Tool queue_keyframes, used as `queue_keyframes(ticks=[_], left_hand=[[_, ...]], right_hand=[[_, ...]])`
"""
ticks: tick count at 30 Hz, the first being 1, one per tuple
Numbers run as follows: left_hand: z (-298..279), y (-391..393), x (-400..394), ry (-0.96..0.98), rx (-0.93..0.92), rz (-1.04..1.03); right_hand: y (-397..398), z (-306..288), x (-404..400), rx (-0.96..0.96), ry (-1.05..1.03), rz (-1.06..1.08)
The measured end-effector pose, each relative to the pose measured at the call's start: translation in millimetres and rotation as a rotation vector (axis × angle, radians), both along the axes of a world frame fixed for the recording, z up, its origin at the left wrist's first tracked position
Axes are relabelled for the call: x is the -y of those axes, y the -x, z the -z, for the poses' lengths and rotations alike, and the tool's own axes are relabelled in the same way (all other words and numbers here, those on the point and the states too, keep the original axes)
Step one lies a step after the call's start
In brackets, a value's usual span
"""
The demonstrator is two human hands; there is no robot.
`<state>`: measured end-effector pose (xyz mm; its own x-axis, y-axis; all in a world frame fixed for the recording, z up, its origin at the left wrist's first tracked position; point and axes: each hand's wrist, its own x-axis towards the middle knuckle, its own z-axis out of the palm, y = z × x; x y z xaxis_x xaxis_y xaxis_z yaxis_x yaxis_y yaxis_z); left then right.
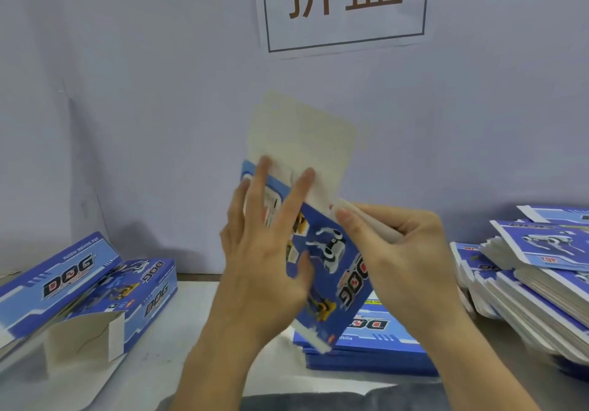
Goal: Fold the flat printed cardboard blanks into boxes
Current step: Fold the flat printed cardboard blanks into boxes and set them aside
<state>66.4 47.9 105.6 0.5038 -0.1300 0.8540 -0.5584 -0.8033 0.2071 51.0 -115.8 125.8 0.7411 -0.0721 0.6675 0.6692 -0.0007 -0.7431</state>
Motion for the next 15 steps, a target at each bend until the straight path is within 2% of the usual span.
queue_keyframes(ticks=[7, 12, 15], left_hand=[[5.4, -4.4, 7.2, 0.027, -0.046, -0.033], [1.2, 0.5, 8.7, 0.035, -0.009, -0.026], [-3.3, 6.5, 9.3, 0.103, 0.020, 0.042]], right_hand=[[-3.6, 2.9, -1.8, 0.000, 0.052, 0.108], [-3.2, 1.9, 5.3, -0.102, 0.098, 0.096], [-7.3, 1.8, 14.1, -0.149, 0.119, 0.172]])
